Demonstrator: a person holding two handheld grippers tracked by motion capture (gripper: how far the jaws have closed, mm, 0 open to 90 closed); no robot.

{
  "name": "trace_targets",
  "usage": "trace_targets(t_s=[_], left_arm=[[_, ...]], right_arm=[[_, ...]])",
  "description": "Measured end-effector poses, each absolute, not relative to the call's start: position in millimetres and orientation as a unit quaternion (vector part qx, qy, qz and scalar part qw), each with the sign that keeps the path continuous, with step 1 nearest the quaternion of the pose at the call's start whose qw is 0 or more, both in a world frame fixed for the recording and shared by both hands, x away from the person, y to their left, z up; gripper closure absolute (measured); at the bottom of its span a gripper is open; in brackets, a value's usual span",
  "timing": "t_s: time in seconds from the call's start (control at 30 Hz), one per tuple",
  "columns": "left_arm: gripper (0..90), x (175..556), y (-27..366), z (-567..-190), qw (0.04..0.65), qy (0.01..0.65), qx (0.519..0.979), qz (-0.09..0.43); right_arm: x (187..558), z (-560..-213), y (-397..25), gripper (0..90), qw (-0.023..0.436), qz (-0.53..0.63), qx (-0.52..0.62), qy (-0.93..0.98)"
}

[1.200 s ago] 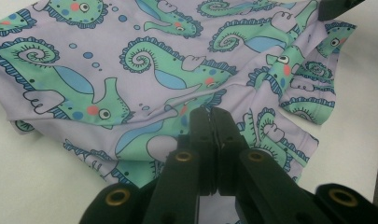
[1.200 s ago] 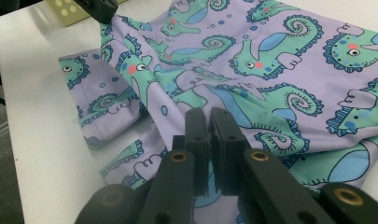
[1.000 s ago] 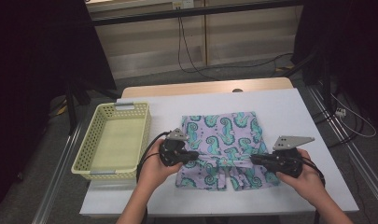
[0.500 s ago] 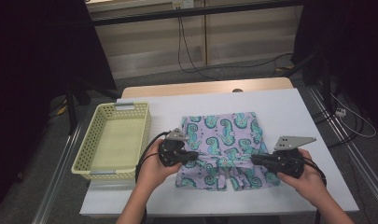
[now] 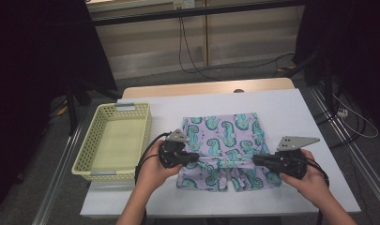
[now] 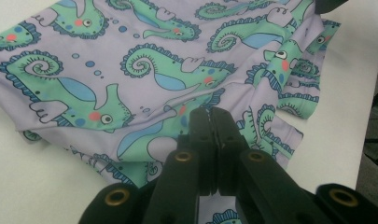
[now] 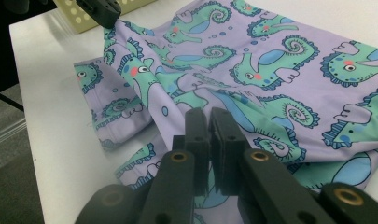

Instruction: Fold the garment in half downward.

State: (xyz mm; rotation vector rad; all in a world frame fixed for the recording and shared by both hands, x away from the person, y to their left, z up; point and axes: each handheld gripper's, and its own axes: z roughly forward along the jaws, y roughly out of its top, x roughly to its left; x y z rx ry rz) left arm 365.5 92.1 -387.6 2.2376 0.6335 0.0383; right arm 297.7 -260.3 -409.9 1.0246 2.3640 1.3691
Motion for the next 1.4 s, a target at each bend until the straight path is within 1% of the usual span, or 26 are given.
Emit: trace_targets(t_s=[0.4,0.47,0.5,0.53,0.57,0.6,0.63,0.67,0.7,0.73,0.83,0.9,0.97,1.07,1.13,1.2,1.23,1.27,1.3,1.4], left_arm=[[88.7,359.1,97.5,-377.6,0.393,0.25,0.885,0.003],[87.4,357.3,98.4,-374.8,0.396,0.25,0.884,0.002],[83.9,357.3,98.4,-374.8,0.396,0.25,0.884,0.002],[74.8,357.4,98.7,-374.5,0.408,0.254,0.877,0.007],[67.7,357.4,98.7,-374.5,0.408,0.254,0.877,0.007],[67.2,359.4,98.6,-377.1,0.409,0.258,0.875,0.011],[63.2,359.4,98.6,-377.1,0.409,0.258,0.875,0.011],[57.5,361.9,97.2,-382.1,0.413,0.262,0.872,0.018],[55.1,361.9,97.2,-382.1,0.413,0.262,0.872,0.018],[54.8,364.5,95.8,-387.1,0.407,0.264,0.874,0.022],[45.0,368.6,95.2,-393.3,0.407,0.269,0.872,0.029],[43.5,371.2,95.7,-397.4,0.407,0.276,0.87,0.031],[38.4,373.5,96.7,-400.6,0.409,0.278,0.869,0.036],[33.5,376.7,98.8,-402.6,0.414,0.284,0.864,0.04],[29.7,377.8,99.5,-403.0,0.416,0.284,0.863,0.041],[27.0,380.8,100.4,-404.7,0.419,0.286,0.861,0.044],[25.6,380.8,100.4,-404.7,0.419,0.286,0.861,0.044],[24.7,382.8,101.6,-405.9,0.418,0.289,0.86,0.049],[24.2,382.8,101.6,-405.9,0.418,0.289,0.86,0.049],[21.9,386.5,106.2,-405.4,0.416,0.288,0.861,0.054]], right_arm=[[290.9,-400.9,-258.9,86.7,0.107,0.474,0.341,0.805],[288.1,-397.5,-258.1,86.4,0.104,0.478,0.336,0.805],[288.1,-397.5,-258.1,86.4,0.104,0.478,0.336,0.805],[286.2,-395.5,-257.6,79.3,0.098,0.484,0.333,0.803],[286.6,-395.7,-257.9,68.9,0.096,0.485,0.332,0.803],[287.3,-396.4,-258.5,60.7,0.102,0.49,0.333,0.799],[288.6,-397.6,-259.7,60.4,0.107,0.492,0.34,0.794],[290.5,-399.2,-261.1,60.5,0.108,0.489,0.346,0.794],[292.5,-401.2,-262.7,59.6,0.113,0.482,0.355,0.793],[294.9,-403.8,-264.6,57.4,0.12,0.475,0.364,0.792],[302.1,-413.2,-270.3,54.5,0.126,0.459,0.384,0.791],[306.0,-418.3,-272.7,51.9,0.136,0.44,0.397,0.794],[308.8,-422.2,-273.6,49.3,0.139,0.434,0.402,0.794],[310.2,-425.4,-273.0,45.9,0.14,0.429,0.404,0.795],[310.1,-426.3,-269.8,40.7,0.142,0.432,0.406,0.793],[310.5,-426.5,-264.4,35.7,0.145,0.435,0.41,0.789],[310.9,-426.7,-260.8,35.7,0.145,0.436,0.41,0.788],[311.3,-426.8,-256.7,32.3,0.143,0.438,0.406,0.789],[311.3,-426.8,-256.7,32.3,0.143,0.438,0.406,0.789],[311.8,-427.3,-236.3,28.9,0.144,0.445,0.389,0.794]])
